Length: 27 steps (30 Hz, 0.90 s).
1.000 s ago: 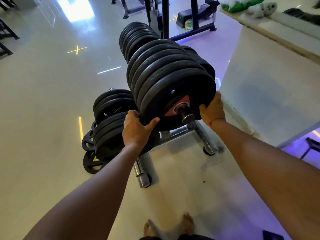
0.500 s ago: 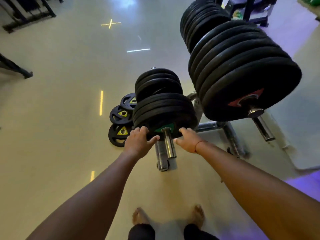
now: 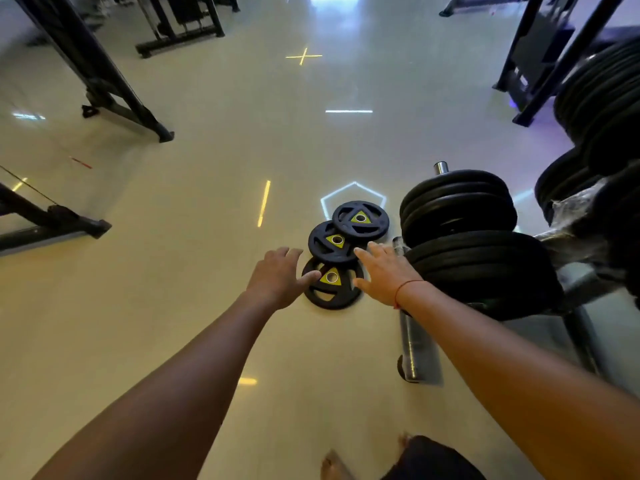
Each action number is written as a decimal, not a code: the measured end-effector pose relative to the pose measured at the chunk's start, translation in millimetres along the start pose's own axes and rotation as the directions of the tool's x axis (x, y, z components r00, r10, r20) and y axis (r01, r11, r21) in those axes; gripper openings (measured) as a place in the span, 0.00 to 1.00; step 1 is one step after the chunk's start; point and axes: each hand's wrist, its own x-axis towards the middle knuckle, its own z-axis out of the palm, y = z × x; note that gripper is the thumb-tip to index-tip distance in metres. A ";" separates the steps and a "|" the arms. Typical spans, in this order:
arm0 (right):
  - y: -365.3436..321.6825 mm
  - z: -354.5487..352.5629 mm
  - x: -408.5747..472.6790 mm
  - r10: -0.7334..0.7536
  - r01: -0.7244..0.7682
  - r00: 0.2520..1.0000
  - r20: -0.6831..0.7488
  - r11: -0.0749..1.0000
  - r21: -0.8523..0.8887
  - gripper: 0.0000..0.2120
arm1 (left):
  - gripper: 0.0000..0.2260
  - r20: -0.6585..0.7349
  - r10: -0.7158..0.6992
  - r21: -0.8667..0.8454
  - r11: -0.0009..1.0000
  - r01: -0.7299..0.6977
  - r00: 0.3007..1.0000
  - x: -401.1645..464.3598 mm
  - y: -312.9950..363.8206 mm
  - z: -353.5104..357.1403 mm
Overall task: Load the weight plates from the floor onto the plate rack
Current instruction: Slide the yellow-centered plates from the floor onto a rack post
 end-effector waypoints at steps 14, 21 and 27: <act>31.5 -36.5 255.9 0.203 -0.204 0.979 0.022 0.969 0.141 0.34 | 0.32 0.116 0.260 0.153 0.949 -0.276 0.959 293.3 -27.3 -71.3; 75.7 -74.4 378.9 0.359 -0.369 0.929 0.087 0.886 0.282 0.35 | 0.33 0.218 0.388 0.168 0.889 -0.426 0.896 462.2 -22.7 -102.3; 104.5 -86.0 465.1 0.563 -0.577 0.810 0.163 0.719 0.387 0.33 | 0.34 0.343 0.566 0.178 0.745 -0.643 0.750 617.4 -9.9 -106.5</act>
